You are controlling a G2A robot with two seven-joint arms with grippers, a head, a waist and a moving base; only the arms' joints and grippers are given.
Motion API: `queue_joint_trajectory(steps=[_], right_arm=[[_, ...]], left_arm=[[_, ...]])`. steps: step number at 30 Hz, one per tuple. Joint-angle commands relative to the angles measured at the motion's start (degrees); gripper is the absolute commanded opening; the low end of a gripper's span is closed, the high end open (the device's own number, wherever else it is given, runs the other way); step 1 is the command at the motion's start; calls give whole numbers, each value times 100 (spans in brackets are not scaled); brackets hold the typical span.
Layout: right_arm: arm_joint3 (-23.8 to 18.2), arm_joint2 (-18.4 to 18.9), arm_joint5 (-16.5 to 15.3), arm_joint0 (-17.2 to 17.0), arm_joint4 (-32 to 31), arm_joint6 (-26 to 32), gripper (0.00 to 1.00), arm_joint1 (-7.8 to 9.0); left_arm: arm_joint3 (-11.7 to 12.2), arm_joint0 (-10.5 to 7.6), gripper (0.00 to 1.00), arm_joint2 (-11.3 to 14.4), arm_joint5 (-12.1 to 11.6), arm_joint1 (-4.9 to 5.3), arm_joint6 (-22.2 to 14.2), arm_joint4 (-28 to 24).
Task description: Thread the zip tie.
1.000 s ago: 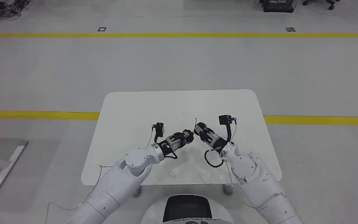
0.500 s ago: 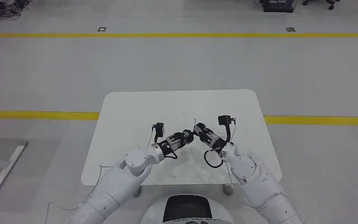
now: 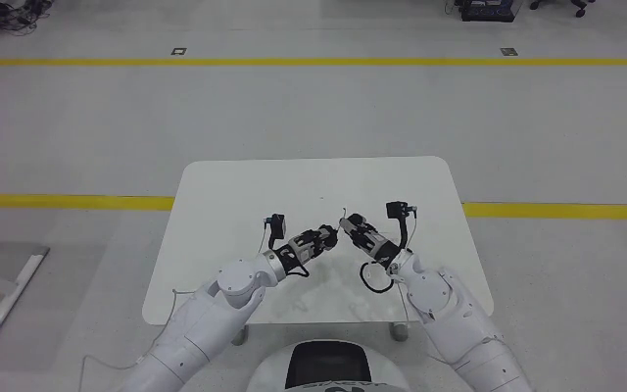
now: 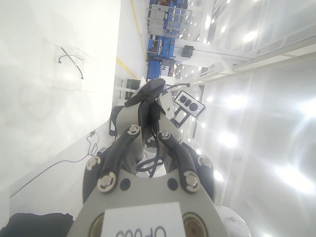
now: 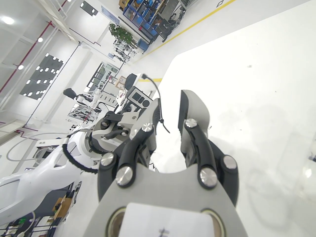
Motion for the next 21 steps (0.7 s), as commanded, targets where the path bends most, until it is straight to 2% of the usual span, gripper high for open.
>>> queue_joint_trajectory(steps=[1, 6, 15, 18, 21], right_arm=[[-40, 76, 0, -25, 93, 46, 100, 25], [-203, 262, 0, -98, 353, 364, 100, 113], [-203, 262, 0, -98, 353, 364, 100, 113], [-132, 433, 0, -32, 1030, 888, 100, 153], [-62, 745, 0, 37, 1899, 1934, 100, 258]], left_arm=[[-3, 8, 0, -17, -12, 3, -17, -24], [-1, 5, 0, -56, -57, 5, -36, -84], [-11, 3, 0, -66, -60, 0, 46, -87], [73, 8, 0, -157, -210, -8, -166, -508], [236, 17, 0, -311, -448, 10, -553, -864]])
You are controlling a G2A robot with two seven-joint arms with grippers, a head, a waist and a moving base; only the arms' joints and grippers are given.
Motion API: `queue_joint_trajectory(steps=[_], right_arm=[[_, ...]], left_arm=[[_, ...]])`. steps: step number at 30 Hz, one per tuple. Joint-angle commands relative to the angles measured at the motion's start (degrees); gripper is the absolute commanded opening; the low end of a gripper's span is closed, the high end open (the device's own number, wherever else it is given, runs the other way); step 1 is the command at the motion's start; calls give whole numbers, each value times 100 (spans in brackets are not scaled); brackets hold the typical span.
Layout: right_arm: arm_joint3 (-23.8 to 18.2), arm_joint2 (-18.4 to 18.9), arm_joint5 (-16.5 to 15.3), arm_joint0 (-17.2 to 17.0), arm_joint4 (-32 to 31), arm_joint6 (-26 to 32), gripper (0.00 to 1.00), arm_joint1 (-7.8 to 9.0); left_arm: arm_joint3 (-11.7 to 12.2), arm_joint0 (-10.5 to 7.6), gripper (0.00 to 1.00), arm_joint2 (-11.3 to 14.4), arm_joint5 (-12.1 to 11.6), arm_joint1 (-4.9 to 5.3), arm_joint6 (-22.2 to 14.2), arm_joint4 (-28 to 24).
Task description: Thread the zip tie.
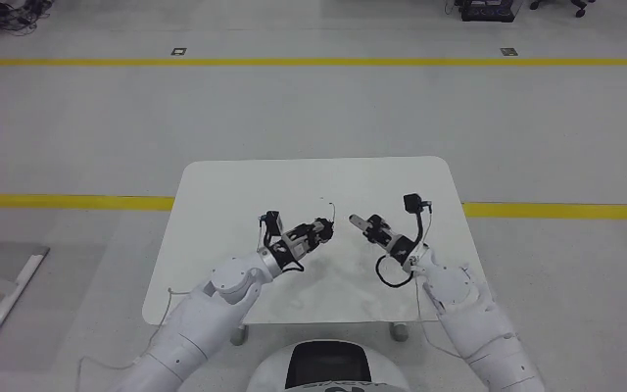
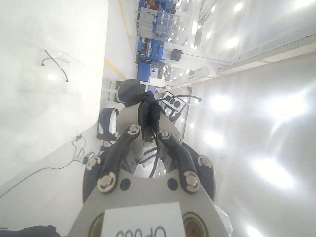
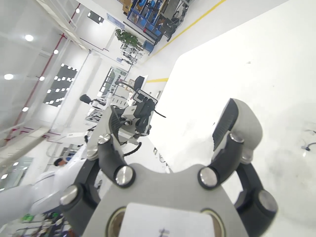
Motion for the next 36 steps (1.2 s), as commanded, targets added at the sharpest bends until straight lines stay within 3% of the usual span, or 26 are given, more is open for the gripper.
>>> queue_joint_trajectory(steps=[1, 9, 14, 15, 23, 25, 28, 31, 36], right_arm=[[112, 218, 0, 53, 652, 813, 100, 69], [1113, 636, 0, 621, 2981, 3643, 100, 116], [2095, 485, 0, 1144, 3746, 4956, 100, 7], [2256, 473, 0, 1226, 3741, 4961, 100, -7], [2256, 473, 0, 1226, 3741, 4961, 100, -7], [2287, 410, 298, 1216, 3968, 4907, 100, -23], [2516, 216, 745, 1358, 4547, 5069, 100, -56], [2704, -96, 1052, 1495, 5085, 5069, 100, -51], [3053, -561, 1387, 1723, 5660, 5069, 100, -10]], left_arm=[[101, 10, 0, -88, -182, 14, -248, -164], [363, -41, 0, -162, -643, 13, -1035, -542], [526, -167, 0, -64, -521, -3, -1303, -516], [542, -187, 0, -63, -517, -1, -1337, -498], [531, -182, 0, -65, -530, -3, -1307, -507], [451, -150, 0, -3, -626, -17, -1255, -441], [462, -151, 0, 158, -1008, -83, -1493, -659], [541, -254, 0, 288, -1039, -186, -1669, -708], [759, -350, 0, 293, -1039, -413, -1826, -641]])
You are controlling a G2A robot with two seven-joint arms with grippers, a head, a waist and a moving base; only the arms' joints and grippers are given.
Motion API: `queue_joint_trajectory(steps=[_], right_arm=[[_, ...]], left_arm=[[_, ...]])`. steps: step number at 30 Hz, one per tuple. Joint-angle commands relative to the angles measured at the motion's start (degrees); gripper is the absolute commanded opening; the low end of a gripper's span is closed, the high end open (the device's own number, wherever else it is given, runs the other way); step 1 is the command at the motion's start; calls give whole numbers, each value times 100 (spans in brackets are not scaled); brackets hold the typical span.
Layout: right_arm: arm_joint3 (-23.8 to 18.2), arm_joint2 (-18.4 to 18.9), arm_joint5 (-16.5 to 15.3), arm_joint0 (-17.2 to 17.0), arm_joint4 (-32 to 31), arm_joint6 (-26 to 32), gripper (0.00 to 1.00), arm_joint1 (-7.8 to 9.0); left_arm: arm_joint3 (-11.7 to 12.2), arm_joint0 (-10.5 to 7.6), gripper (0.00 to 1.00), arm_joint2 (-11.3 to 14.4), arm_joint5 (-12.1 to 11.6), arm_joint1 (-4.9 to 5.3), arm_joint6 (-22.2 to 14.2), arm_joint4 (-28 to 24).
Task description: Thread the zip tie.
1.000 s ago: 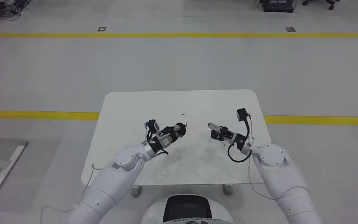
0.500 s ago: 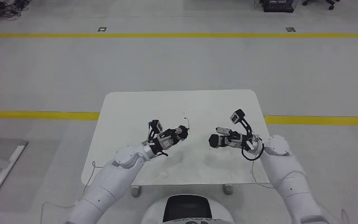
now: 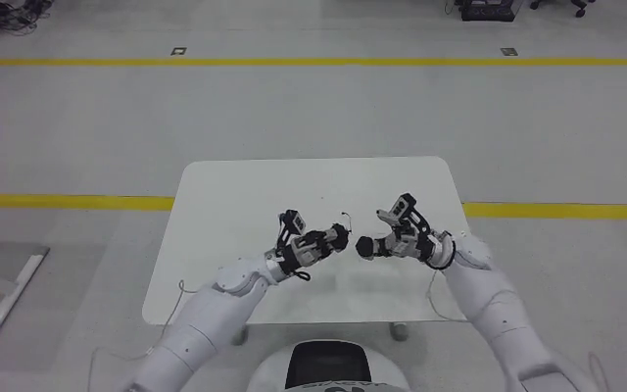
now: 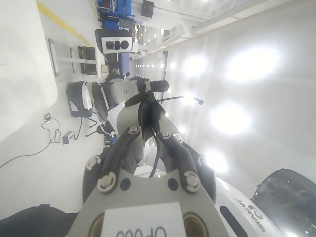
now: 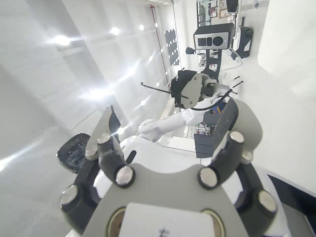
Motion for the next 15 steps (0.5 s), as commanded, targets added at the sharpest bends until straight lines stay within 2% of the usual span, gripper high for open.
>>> queue_joint_trajectory(steps=[1, 8, 10, 15], right_arm=[[43, -96, 91, 43, 129, 1, 100, 6], [32, -96, 92, 36, 126, -40, 100, 5], [-54, -115, 138, -12, 148, -232, 100, -4], [-12, -142, 192, -12, 338, -225, 100, -29]], left_arm=[[118, -21, 0, -5, -1, -66, -81, 8], [118, -21, 0, -5, -1, -66, -81, 8], [46, 25, 0, -18, 25, -76, 4, -186], [139, 57, 0, -83, -1, -102, -219, -594]])
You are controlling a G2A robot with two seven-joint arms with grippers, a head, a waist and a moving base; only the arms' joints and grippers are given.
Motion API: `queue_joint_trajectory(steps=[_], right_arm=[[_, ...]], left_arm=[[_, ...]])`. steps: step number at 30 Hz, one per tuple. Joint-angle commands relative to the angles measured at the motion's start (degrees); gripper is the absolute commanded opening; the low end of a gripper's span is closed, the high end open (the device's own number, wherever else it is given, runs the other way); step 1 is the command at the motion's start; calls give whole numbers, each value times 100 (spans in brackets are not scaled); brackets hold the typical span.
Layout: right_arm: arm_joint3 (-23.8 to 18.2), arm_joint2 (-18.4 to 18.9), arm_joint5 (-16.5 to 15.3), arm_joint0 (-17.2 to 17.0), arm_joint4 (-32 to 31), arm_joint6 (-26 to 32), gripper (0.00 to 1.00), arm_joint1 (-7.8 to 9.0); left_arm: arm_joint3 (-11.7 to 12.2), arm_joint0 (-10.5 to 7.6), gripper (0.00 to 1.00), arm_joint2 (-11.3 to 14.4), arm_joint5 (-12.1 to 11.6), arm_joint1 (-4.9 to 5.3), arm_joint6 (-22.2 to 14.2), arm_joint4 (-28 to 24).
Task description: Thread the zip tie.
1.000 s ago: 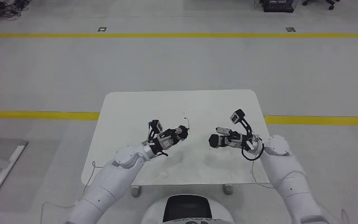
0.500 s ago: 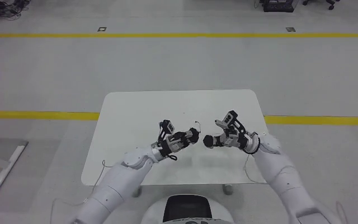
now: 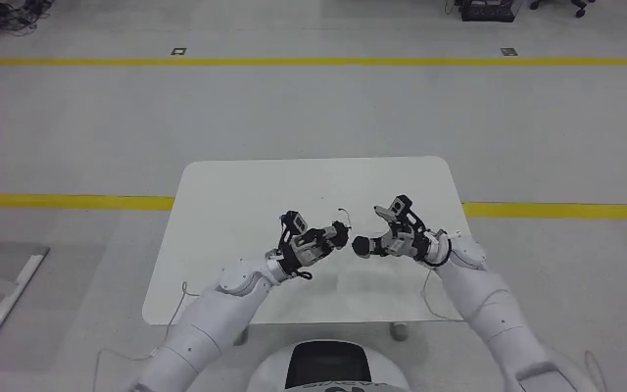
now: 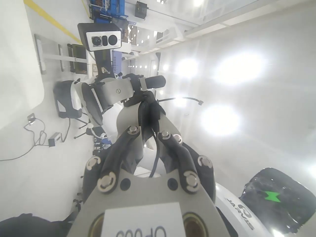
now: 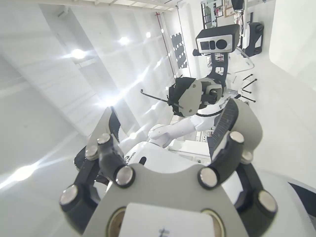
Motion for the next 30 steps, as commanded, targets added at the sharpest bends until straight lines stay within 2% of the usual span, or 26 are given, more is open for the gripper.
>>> queue_joint_trajectory(steps=[1, 8, 10, 12, 13, 26, 30], right_arm=[[39, -19, -5, 12, 67, 51, 100, -11], [174, -140, -30, 74, 205, 192, 100, -64], [202, -176, -61, 90, 222, 219, 74, -79], [226, -201, -90, 103, 230, 240, 60, -90], [239, -215, -112, 111, 235, 254, 49, -96], [303, -304, -227, 177, 249, 216, 27, -142], [309, -310, -247, 182, 230, 202, 24, -146]], left_arm=[[45, 0, 0, -36, 1, -14, -90, -84], [91, 29, 0, -195, 1, -93, -262, -62], [112, 41, 0, -230, 1, -122, -296, -46], [134, 46, 0, -247, 1, -147, -323, -31], [147, 50, 0, -254, 1, -165, -343, -25], [296, 56, 0, -328, 1, -300, -486, 104], [319, 64, 0, -362, 1, -325, -509, 128]])
